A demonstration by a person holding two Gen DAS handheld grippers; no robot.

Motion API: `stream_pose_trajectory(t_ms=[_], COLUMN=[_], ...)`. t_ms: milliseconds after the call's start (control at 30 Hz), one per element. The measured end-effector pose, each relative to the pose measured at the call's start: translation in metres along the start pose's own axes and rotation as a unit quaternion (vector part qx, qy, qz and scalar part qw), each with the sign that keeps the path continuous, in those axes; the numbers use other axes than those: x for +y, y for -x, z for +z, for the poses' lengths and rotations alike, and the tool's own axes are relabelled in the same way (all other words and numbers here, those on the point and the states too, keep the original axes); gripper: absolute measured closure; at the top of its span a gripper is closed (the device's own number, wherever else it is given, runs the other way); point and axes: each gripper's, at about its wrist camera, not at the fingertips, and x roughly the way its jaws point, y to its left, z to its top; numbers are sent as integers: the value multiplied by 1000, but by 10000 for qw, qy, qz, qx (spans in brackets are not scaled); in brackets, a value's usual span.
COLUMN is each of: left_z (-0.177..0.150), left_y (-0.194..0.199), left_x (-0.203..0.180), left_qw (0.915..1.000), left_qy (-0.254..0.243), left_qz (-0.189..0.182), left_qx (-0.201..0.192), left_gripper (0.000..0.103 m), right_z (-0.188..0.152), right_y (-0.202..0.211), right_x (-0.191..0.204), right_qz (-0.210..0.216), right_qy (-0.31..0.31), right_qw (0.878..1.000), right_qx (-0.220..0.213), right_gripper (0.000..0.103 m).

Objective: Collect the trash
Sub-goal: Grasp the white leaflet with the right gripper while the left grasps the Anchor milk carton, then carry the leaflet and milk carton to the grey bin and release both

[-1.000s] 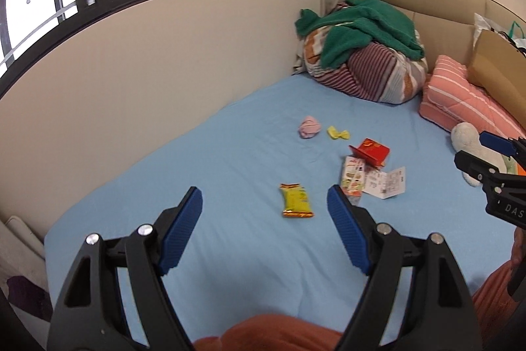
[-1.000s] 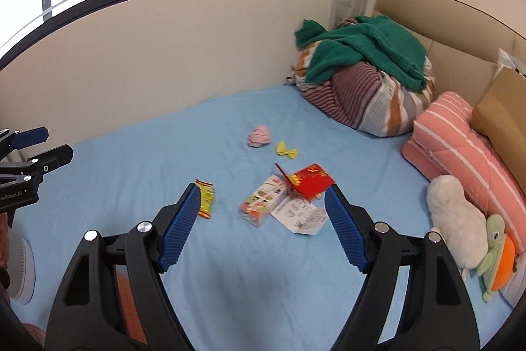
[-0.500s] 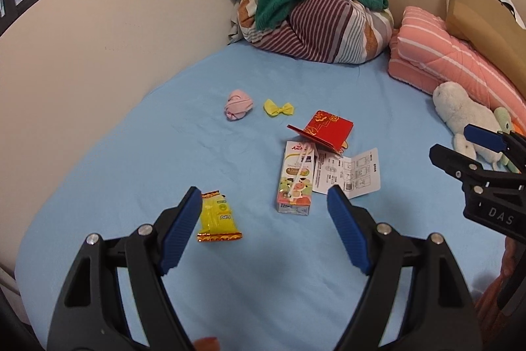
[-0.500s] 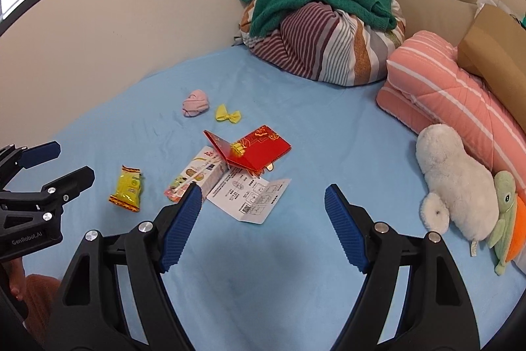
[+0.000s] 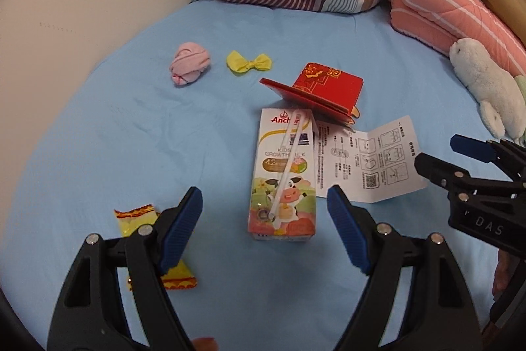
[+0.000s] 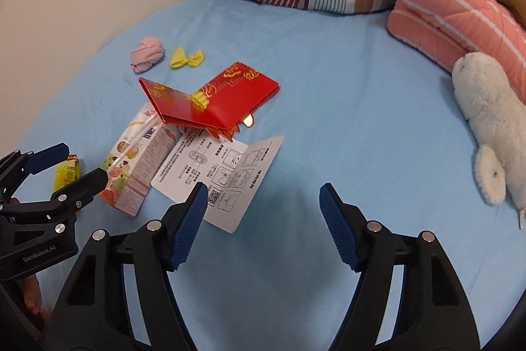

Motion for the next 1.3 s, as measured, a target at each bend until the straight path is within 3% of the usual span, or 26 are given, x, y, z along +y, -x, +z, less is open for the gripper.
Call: stream_pose_trajectory(t_ms=[200,267,333,367,467,767,933,1300], left_z=[-3,-4,-5,-5,-5,-7,-16,-38], left_y=[-33,-43,-51,-54,-54,-31,-7,93], left_x=[-6,-8,-8,-8,-9,-17,-20,-2], left_qw=[9996,9994,9992,9989,9989,9991,9991,9999], left_qy=[-181,-232,-225,-209,-198,-235,-263,134], left_qz=[-123,-119,-147,-238,-281,-292,-210,67], left_qx=[182,241,297,348,323,219,250,21], left_gripper=[25,25,32,47,52,52,52,52], right_z=[-7,-7,-6,-6,-6,-9,-11,-20], right_y=[-35,-40,-40,-40,-37,-12,14,101], right_x=[-4,1,6,8,9,11,12,33], right_qz=[339,421,474,514,589,615,608,755], right_qy=[-230,-119,4,27,65,202,288,586], right_qw=[9985,9984,9984,9982,9979,9978,9977,9947], right_qx=[351,357,322,310,265,143,41,-377], right_gripper=[50,63,77,81,91,102,103,103])
